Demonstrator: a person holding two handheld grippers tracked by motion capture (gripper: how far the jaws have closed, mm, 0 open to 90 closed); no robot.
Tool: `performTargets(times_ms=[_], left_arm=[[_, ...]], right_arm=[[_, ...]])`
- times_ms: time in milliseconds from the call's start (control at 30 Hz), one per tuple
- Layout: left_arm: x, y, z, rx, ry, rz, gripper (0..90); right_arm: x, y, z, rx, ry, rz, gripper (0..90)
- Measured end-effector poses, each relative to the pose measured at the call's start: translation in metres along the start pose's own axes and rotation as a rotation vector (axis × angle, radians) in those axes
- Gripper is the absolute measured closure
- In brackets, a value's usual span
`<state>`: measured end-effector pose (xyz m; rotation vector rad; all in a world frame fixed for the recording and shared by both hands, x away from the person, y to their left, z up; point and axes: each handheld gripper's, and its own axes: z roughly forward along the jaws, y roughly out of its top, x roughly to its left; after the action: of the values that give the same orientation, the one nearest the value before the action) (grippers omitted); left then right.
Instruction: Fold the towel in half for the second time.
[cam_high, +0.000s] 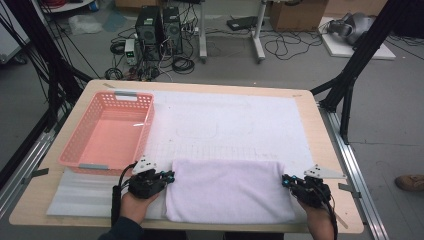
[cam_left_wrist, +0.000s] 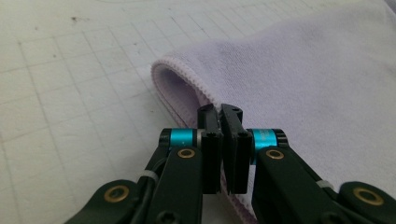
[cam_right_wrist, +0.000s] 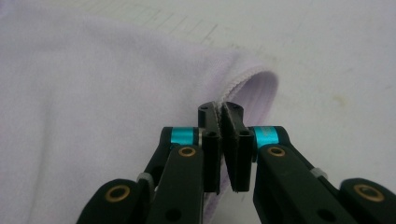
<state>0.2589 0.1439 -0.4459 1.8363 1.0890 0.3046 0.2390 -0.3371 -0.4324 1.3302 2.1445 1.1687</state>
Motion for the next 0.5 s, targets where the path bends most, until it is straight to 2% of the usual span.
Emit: performTargets(times_ms=[133, 233, 267, 300, 333, 367, 400, 433, 500], left_arm=[[0.005, 0.008, -0.004, -0.073, 0.036, -0.036, 86.8], [0.005, 0.012, 0.000, -0.079, 0.060, -0.029, 86.7], [0.006, 0.013, 0.003, -0.076, 0.057, -0.040, 86.7], [0.007, 0.013, 0.006, -0.064, 0.058, -0.041, 86.4], [0.008, 0.013, 0.009, -0.050, 0.078, -0.032, 84.9], [0.008, 0.012, 0.009, -0.041, 0.097, -0.028, 80.4], [0.009, 0.012, 0.011, -0.037, 0.093, -0.024, 73.1], [0.011, 0.012, 0.012, -0.042, 0.077, -0.027, 63.4], [0.015, 0.013, 0.014, -0.045, 0.051, -0.038, 48.3]], right_arm=[[-0.005, 0.005, -0.001, -0.047, -0.022, 0.021, 86.4], [-0.008, 0.008, 0.003, -0.063, -0.043, 0.023, 86.3], [-0.009, 0.008, 0.005, -0.062, -0.046, 0.029, 86.2], [-0.011, 0.009, 0.007, -0.048, -0.047, 0.036, 86.1], [-0.012, 0.008, 0.009, -0.035, -0.059, 0.030, 85.0], [-0.012, 0.008, 0.011, -0.020, -0.070, 0.028, 80.8], [-0.013, 0.008, 0.012, -0.010, -0.084, 0.032, 73.4], [-0.015, 0.008, 0.010, -0.022, -0.105, 0.031, 68.8], [-0.020, 0.011, 0.004, -0.071, -0.084, 0.080, 56.8]])
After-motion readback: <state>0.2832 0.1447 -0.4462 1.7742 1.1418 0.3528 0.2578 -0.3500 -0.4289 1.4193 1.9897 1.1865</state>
